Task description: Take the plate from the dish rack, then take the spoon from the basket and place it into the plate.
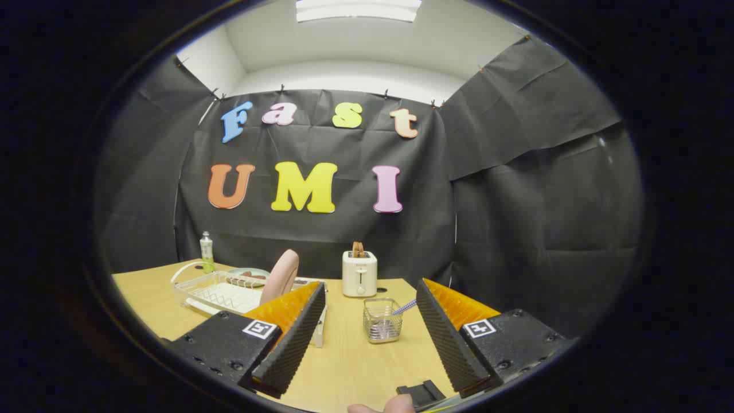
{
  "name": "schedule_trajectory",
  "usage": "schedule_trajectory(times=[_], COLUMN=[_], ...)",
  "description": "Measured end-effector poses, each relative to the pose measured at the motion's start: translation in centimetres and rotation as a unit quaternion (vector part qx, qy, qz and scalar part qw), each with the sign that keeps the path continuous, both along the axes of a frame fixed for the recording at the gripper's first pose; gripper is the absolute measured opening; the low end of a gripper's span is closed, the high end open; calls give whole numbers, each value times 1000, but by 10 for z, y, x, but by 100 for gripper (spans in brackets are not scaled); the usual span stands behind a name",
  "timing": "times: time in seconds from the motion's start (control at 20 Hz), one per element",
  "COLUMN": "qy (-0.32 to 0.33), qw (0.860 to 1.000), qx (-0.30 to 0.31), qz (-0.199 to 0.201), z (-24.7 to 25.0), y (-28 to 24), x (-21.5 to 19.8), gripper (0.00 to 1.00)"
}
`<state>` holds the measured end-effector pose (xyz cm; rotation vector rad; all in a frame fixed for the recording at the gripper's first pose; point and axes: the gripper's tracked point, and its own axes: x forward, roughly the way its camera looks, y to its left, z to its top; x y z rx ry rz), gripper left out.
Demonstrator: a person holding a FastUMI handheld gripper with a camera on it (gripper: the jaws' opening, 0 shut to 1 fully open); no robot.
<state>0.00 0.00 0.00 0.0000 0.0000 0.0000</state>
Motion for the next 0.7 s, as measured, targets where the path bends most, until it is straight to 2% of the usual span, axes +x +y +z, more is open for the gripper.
schedule_trajectory(times=[0.7], qy=[-4], qw=[1000], qx=[-2], qz=[4], z=[0], y=[7], x=[4], gripper=[100])
